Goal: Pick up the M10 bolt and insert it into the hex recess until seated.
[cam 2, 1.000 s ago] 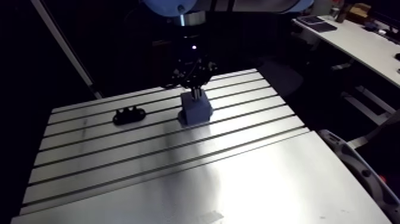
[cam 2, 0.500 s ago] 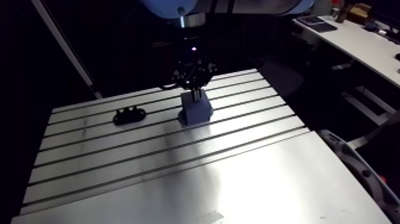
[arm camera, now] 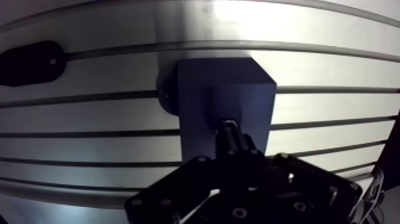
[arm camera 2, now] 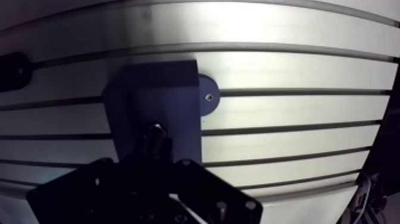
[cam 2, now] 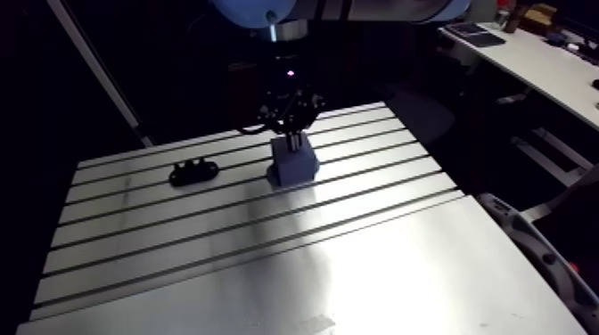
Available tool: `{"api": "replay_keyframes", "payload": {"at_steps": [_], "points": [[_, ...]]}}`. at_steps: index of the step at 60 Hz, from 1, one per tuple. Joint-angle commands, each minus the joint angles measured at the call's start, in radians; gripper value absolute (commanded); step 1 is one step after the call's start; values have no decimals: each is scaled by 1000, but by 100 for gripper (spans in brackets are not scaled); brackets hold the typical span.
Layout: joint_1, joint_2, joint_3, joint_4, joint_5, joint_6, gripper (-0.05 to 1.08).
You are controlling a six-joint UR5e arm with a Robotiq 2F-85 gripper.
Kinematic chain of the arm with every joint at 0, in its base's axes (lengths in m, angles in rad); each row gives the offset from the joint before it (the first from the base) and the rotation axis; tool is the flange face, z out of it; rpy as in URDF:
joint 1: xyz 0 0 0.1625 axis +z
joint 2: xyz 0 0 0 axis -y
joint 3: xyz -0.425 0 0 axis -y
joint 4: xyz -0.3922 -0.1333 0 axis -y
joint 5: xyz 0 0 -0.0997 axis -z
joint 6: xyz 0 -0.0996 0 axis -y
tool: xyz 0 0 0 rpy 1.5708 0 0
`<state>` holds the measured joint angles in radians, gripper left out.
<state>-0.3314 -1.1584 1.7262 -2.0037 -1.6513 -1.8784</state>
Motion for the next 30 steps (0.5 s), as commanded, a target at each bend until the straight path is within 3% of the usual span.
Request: {"api": "replay_keyframes", "payload": {"at_steps": [1,30], "points": [[0,3,-1,-1,0,0,108],[0,0,-4,2,0,0,108]]}}
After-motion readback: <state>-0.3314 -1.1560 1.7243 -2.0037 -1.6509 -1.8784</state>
